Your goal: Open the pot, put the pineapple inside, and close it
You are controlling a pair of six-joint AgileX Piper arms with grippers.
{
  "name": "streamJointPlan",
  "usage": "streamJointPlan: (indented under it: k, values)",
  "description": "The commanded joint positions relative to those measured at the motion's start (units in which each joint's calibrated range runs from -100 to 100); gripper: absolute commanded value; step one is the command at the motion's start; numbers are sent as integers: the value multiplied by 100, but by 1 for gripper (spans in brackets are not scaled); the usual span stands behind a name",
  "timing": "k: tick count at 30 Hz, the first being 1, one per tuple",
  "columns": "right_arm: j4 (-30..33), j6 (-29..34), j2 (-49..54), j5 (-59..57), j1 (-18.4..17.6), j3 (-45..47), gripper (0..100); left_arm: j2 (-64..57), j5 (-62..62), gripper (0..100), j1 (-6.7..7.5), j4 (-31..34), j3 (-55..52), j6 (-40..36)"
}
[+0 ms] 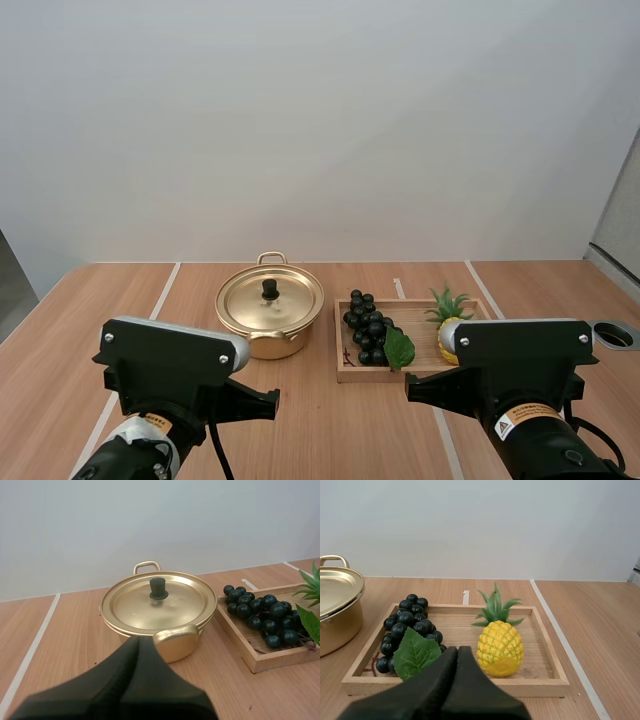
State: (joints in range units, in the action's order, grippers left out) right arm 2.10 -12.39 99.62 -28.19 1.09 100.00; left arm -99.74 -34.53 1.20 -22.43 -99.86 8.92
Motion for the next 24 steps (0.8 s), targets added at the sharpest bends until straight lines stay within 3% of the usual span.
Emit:
streamJointPlan:
  k: [1,24]
  values:
    - [-210,13,38,-314,92,0,0,-26,525,0,-43,2243,-14,-1699]
    - [-210,13,38,-297,128,0,0,-26,525,0,-45,2243,-14,-1727]
